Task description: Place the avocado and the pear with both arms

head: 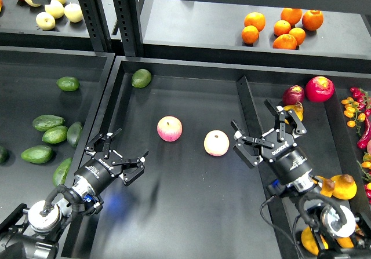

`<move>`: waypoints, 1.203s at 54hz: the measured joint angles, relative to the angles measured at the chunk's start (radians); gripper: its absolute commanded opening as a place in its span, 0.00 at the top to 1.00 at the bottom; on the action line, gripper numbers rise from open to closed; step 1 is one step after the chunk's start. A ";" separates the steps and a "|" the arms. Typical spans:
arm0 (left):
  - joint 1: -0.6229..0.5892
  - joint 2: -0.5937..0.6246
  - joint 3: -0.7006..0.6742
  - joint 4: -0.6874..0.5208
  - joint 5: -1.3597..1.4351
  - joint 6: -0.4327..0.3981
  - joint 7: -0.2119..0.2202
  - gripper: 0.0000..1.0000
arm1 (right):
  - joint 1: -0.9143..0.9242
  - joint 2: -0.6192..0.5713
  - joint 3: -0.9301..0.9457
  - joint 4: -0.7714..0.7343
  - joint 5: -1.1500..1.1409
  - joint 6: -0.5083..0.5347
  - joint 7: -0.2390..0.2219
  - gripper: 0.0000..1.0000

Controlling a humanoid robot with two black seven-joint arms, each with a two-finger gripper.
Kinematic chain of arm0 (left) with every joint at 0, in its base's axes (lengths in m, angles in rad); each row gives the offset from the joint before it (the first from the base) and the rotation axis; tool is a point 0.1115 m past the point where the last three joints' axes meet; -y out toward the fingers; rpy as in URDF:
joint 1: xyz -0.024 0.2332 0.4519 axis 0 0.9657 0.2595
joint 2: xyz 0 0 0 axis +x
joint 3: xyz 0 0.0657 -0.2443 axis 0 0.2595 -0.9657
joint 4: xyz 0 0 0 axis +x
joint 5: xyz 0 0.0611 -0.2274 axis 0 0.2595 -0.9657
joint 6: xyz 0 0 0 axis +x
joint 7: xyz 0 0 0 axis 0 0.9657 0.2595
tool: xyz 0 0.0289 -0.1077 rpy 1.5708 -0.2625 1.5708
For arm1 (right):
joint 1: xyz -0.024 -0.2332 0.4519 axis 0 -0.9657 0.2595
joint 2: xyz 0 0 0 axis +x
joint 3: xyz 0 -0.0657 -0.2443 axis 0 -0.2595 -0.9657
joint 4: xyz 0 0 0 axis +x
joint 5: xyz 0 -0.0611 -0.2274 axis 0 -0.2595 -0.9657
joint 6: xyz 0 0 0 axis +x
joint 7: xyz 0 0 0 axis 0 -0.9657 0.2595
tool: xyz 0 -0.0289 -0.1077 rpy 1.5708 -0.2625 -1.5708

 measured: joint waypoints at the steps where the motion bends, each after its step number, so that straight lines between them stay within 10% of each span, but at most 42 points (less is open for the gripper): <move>1: -0.004 0.000 0.000 -0.002 0.000 0.000 0.000 0.01 | -0.006 0.000 0.003 0.003 0.000 0.000 0.000 0.00; 65: -0.127 0.000 -0.002 -0.099 -0.025 0.000 0.000 0.01 | 0.101 0.001 -0.005 0.089 -0.002 -0.262 0.000 0.00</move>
